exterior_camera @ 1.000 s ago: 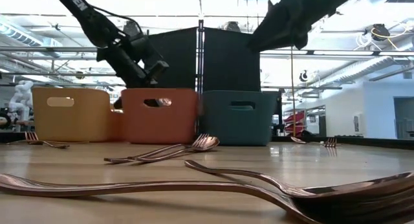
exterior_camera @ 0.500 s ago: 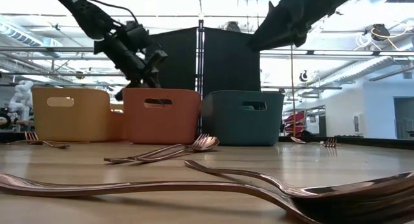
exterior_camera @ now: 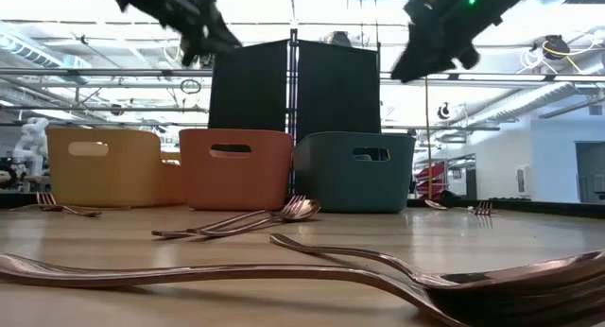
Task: Sort silverware
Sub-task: Adjust the blue bin
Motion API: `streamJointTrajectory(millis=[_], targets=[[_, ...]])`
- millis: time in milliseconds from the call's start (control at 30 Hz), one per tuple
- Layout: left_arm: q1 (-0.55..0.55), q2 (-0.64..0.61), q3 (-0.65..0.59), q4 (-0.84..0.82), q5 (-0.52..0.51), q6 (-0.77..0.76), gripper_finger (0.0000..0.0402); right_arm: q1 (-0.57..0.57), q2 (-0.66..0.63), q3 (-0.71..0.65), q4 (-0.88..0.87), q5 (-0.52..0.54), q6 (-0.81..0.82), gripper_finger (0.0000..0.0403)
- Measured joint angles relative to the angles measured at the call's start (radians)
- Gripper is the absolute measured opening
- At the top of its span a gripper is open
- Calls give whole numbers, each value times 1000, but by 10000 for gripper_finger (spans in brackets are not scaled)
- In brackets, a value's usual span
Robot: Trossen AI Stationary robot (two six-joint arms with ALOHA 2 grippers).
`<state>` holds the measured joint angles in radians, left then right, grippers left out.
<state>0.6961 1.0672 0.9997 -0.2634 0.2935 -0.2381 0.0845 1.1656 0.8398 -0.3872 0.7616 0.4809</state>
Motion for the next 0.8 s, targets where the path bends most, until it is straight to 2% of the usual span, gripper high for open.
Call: streamJointTrajectory(millis=[67, 200, 367, 433, 567, 667, 733, 800], targets=[[-52, -88, -55, 62, -17, 40, 95, -100, -23, 0, -41, -43, 28, 157], [-201, -226, -296, 404, -18, 37, 95, -316, 14, 0, -31, -234, -13, 148], [-332, -271, -591, 949, -105, 37, 95, -541, 118, 0, -25, -273, -43, 128], [-356, -251, -661, 1083, -128, 57, 95, -601, 170, 0, -8, -299, -55, 120], [-365, -226, -710, 1116, -135, 71, 95, -683, 261, 0, 16, -450, -40, 87], [-363, -209, -703, 1101, -142, 94, 95, -718, 313, 0, 22, -546, -19, 37], [-363, -210, -689, 1107, -144, 113, 95, -722, 337, 0, 28, -567, -17, 10], [-363, -212, -677, 1085, -140, 142, 95, -721, 350, 0, 32, -587, 11, 8]])
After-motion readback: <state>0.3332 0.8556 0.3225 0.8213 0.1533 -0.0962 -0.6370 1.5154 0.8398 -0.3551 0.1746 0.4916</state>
